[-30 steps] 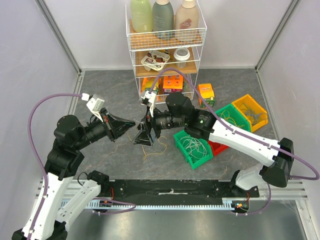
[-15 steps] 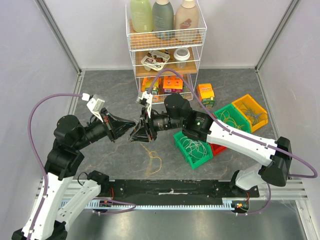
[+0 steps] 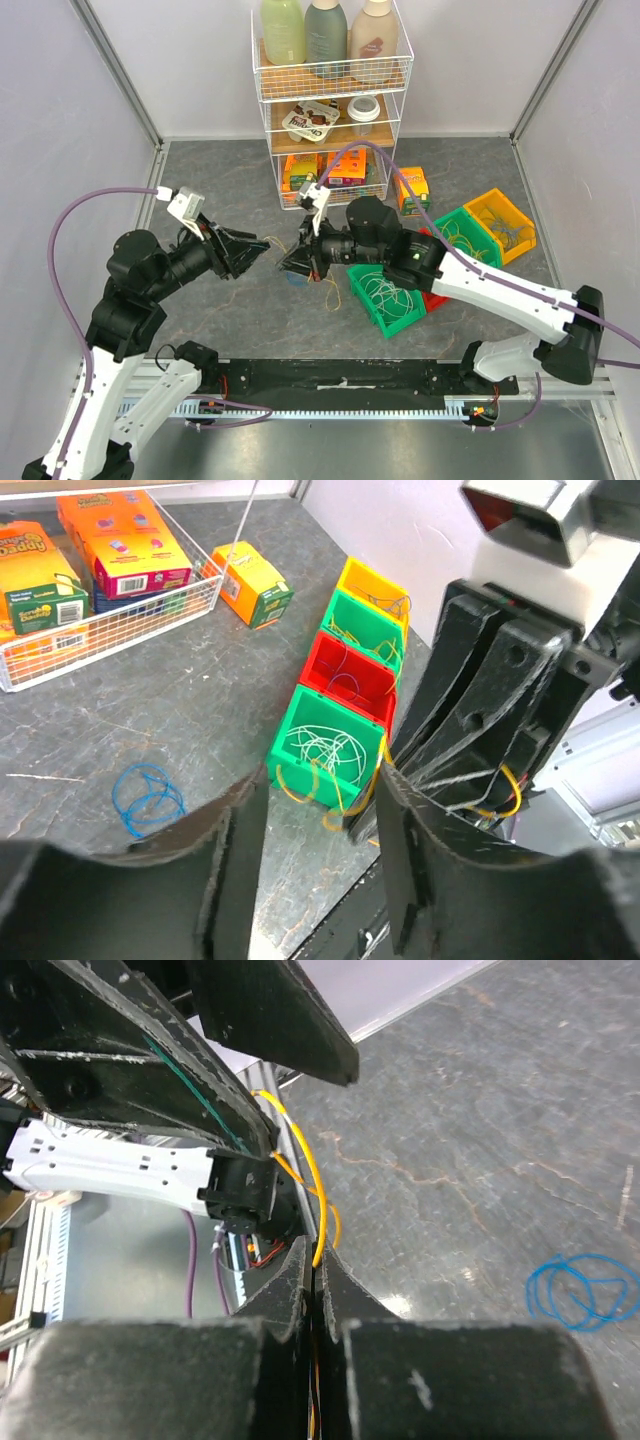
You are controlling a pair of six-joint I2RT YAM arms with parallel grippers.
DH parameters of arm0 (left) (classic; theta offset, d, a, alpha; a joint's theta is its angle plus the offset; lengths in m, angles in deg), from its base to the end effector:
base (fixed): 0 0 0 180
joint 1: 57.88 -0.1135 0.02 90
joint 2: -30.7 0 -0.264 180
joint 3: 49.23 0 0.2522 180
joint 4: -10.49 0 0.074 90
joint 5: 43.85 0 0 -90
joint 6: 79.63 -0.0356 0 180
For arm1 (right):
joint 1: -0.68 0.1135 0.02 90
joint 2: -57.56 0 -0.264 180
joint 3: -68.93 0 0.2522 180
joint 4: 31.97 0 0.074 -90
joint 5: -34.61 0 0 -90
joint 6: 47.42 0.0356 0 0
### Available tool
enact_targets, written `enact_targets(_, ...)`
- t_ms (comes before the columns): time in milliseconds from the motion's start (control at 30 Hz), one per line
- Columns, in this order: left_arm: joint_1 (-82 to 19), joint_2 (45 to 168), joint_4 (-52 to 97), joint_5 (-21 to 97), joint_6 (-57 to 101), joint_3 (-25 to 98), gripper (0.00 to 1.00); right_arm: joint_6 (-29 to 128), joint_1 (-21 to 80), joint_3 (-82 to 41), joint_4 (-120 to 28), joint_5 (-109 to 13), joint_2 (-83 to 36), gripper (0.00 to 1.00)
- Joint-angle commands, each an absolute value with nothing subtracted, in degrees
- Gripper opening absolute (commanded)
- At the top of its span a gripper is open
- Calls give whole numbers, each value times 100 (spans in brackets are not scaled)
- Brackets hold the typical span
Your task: Untangle the cables
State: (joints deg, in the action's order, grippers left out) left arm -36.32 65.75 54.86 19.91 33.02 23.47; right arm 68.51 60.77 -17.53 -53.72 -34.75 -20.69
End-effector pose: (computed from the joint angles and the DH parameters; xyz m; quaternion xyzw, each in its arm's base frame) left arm 0.0954 -0.0546 0.4068 0.1439 0.7292 -0.4007 0.5357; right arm 0.1488 0.2838 0.3829 -0.3330 0.7062 0.5182 0.3492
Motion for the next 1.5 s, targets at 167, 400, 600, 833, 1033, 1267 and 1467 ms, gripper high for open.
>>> enact_targets(167,-3644,6585,5405,2130,3339,2535,92,6728,5675,-1654,-5461,-3590,-1494,0)
enact_targets(400,-3644,6823,4553,766,3875,2210,92,6771,5675,-1567,-5329,-2894,-1573,0)
enact_targets(600,-3652,6989,4429,941,4060,2175,56,6859,5702,-1435,-5074,-2525,-1591,0)
enact_targets(833,-3644,7034,4640,1668,3850,2271,2,6842,5746,-1251,-5056,-2577,-1565,0)
enact_targets(1033,-3644,6033,4693,3822,3455,2087,2,6701,5763,-768,-5293,-3166,-1433,21)
enact_targets(1267,-3652,5944,5105,4245,3155,2420,2,6684,5877,-144,-5363,-3700,-1214,65)
enact_targets(1467,-3644,6031,5325,4317,3085,2737,2,6236,5877,-107,-6487,-5501,-836,73)
